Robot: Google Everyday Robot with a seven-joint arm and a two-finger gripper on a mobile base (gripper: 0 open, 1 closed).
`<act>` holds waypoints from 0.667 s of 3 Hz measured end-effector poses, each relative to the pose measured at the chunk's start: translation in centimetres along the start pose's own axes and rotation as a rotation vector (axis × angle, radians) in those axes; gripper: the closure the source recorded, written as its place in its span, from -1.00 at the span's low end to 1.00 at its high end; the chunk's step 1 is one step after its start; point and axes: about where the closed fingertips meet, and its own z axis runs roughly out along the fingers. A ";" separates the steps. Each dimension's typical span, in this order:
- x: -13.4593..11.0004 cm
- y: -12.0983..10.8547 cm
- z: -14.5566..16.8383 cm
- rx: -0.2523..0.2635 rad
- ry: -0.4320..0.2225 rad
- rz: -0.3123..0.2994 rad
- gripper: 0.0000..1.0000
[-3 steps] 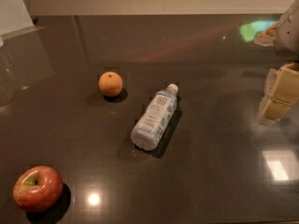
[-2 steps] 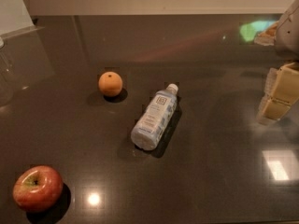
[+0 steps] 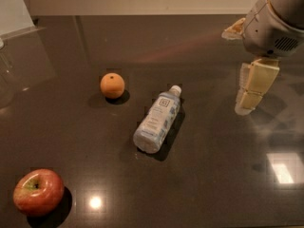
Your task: Place blue plastic bottle upright
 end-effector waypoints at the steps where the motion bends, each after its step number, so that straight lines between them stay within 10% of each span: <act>1: -2.6 -1.4 2.3 -0.029 -0.067 -0.131 -1.00; 2: -4.9 -1.2 4.2 -0.074 -0.125 -0.273 -1.00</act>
Offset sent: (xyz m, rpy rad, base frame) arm 0.0250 0.0888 -0.0425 0.0512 0.0131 0.5426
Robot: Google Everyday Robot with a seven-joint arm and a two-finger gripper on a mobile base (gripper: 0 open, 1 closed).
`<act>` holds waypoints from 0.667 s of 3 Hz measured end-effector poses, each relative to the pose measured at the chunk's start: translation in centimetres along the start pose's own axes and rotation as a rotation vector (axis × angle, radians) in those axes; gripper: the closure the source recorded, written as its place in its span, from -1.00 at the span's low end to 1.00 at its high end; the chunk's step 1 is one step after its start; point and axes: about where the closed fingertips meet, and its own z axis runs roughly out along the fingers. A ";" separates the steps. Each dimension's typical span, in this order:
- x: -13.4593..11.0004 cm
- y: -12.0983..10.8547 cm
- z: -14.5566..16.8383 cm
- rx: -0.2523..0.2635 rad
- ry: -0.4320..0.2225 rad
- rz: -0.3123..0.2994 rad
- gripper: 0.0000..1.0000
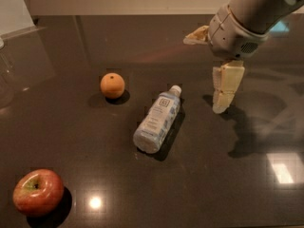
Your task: Place blue plastic bottle upright
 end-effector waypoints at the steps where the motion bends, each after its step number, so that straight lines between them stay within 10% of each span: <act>1: -2.2 0.2 1.8 -0.059 -0.044 -0.159 -1.00; 2: -4.3 0.6 3.5 -0.111 -0.059 -0.310 -1.00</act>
Offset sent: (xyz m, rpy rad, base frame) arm -0.0204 0.0788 -0.0393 -0.0892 0.0163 0.5504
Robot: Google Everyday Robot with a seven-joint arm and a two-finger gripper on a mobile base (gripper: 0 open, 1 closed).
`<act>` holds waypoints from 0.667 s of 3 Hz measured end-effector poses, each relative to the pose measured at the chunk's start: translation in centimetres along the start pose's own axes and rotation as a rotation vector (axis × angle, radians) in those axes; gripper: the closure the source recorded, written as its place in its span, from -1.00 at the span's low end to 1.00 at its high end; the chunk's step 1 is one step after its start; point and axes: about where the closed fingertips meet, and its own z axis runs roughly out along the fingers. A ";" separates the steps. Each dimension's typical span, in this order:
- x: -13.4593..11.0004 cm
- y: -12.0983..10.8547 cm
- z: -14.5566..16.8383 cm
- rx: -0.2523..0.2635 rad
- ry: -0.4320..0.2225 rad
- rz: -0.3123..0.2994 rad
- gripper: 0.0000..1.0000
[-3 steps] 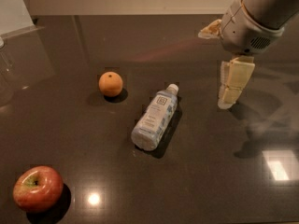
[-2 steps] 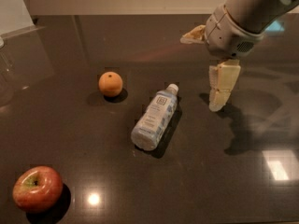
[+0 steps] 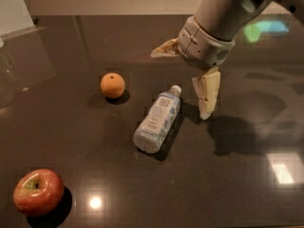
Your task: Place blue plastic bottle upright
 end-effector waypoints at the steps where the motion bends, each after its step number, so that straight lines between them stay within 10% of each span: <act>1: -1.7 -0.1 2.0 -0.048 0.023 -0.142 -1.00; 2: -2.0 0.6 4.4 -0.097 0.088 -0.250 -1.00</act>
Offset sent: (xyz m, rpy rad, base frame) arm -0.0169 0.0342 -0.0698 -0.2690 -0.0878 0.3502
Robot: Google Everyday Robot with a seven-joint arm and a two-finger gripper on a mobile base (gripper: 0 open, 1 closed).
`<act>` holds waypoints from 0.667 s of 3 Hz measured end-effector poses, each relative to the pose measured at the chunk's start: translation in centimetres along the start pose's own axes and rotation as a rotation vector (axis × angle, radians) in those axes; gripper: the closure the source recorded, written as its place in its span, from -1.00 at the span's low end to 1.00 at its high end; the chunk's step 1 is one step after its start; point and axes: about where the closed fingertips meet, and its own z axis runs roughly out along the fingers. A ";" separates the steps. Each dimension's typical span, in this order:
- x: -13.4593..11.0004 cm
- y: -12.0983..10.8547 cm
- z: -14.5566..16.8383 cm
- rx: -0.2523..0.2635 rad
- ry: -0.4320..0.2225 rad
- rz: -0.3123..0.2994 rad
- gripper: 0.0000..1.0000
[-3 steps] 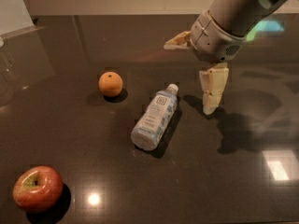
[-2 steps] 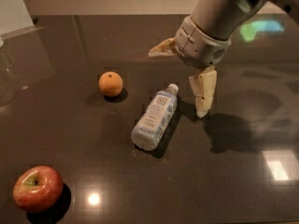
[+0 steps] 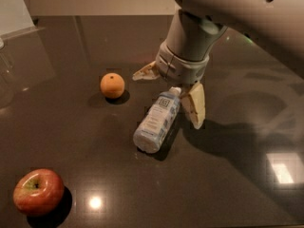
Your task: Place blue plastic bottle upright
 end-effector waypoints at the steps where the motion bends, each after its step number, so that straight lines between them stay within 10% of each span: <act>1: 0.1 0.6 2.3 -0.040 0.068 -0.081 -1.00; 2: 0.3 1.0 3.5 -0.063 0.126 -0.124 -0.62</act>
Offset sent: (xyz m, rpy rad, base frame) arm -0.0010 -0.0033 -0.0526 -0.2079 -0.1167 0.1375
